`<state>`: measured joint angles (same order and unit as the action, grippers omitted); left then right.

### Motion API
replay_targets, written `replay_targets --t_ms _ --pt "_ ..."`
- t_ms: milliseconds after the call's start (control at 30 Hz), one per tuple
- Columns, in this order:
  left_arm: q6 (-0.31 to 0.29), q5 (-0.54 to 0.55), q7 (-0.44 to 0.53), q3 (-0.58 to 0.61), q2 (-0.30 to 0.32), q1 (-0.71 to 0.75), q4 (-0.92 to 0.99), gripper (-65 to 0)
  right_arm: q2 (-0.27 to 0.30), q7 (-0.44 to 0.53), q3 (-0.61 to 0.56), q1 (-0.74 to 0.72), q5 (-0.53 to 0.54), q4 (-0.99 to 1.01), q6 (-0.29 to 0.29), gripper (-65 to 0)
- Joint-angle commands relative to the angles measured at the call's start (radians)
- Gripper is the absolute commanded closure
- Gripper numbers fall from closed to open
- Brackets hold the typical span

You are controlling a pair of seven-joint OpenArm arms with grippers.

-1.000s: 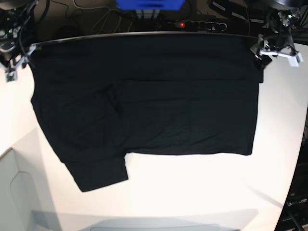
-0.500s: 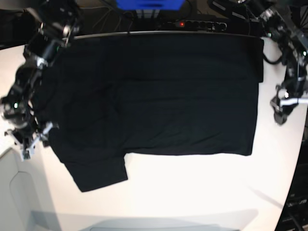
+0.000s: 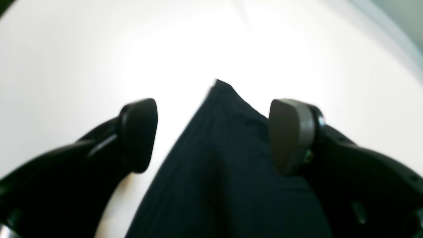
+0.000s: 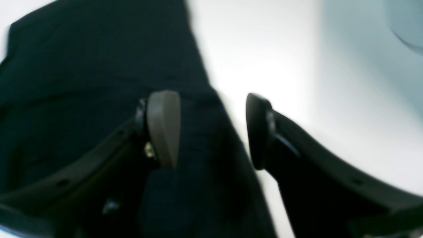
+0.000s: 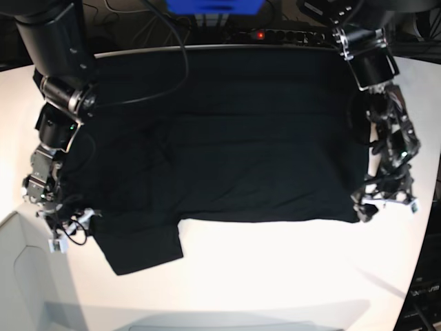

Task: Fold the T-shirt properly
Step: 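Move both grippers to the hem corners of the shirt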

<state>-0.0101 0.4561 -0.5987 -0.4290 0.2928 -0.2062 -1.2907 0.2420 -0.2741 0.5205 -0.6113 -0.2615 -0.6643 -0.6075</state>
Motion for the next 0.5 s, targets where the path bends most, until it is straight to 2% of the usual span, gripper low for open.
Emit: replay_targets --t_ms 0,133,267,467 --pt "0.003 -0.009 0.049 0.023 0.030 -0.039 0.016 -50.4 0.020 0.048 -0.001 -0.035 0.012 0.007 0.013 -34.3" --pt "0.003 -0.006 0.176 0.112 0.052 -0.115 0.196 -50.4 0.043 0.106 -0.001 -0.035 0.011 0.067 0.028 -35.3" --pt "0.003 -0.006 0.251 0.180 0.053 -0.172 0.339 -50.4 0.044 0.118 -0.001 -0.032 0.009 0.074 0.051 -35.6" --pt "0.003 -0.007 0.342 0.289 0.055 -0.238 0.480 -50.4 0.035 0.112 -0.001 -0.014 0.009 0.087 0.053 -35.6"
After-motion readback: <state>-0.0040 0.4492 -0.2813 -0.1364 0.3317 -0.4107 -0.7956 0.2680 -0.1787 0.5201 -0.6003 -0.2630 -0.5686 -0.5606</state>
